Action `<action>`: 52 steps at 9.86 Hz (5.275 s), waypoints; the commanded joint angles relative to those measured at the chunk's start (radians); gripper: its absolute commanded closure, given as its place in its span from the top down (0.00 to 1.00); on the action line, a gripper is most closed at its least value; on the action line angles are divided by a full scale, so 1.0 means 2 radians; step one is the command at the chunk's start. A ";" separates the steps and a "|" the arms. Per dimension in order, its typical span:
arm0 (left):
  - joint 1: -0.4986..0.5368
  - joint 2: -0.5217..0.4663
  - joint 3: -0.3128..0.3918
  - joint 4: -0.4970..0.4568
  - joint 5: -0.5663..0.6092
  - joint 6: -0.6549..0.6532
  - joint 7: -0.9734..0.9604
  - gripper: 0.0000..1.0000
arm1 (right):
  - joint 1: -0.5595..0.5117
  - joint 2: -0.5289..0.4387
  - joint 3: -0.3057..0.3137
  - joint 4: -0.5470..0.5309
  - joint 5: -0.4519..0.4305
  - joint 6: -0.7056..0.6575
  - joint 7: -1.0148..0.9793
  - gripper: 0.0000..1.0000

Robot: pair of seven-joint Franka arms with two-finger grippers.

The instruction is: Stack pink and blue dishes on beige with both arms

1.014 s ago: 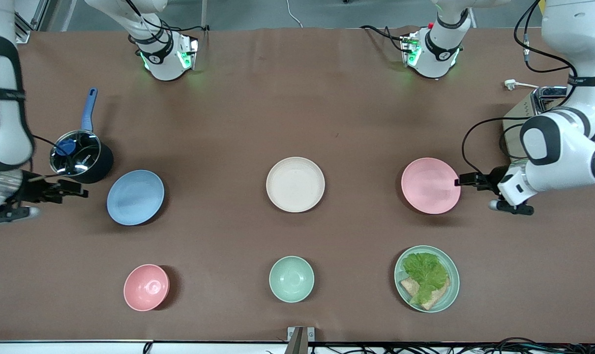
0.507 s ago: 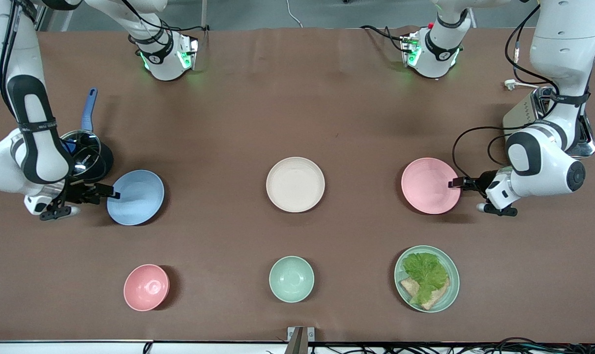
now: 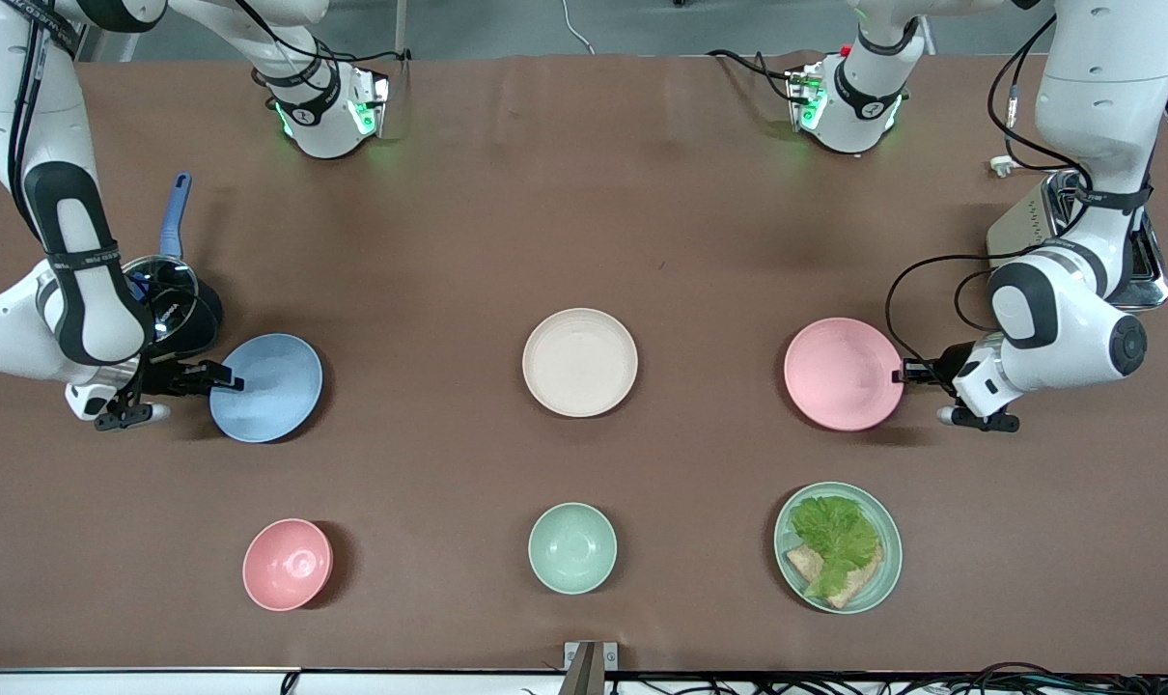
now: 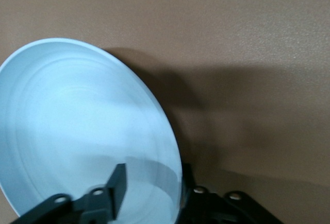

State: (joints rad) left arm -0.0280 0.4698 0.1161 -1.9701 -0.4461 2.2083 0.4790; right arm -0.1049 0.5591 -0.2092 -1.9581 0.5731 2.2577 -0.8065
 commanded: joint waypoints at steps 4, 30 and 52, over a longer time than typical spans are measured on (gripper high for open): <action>0.000 -0.048 -0.151 -0.010 0.001 -0.008 -0.152 0.03 | 0.012 -0.008 -0.031 0.064 0.005 -0.082 0.037 0.01; -0.020 -0.236 -0.077 0.176 0.258 -0.285 -0.239 1.00 | 0.146 -0.011 0.343 -0.035 -0.089 0.222 0.641 0.04; -0.017 -0.262 -0.047 0.243 0.228 -0.384 -0.243 1.00 | 0.029 -0.267 0.080 0.246 -0.257 -0.373 0.453 1.00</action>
State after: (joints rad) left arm -0.0556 -0.0434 0.0240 -1.4415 -0.0129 1.4413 -0.0011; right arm -0.0358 0.0338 -0.0482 -1.4586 0.0361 1.5140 0.1302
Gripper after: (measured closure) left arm 0.000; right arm 0.000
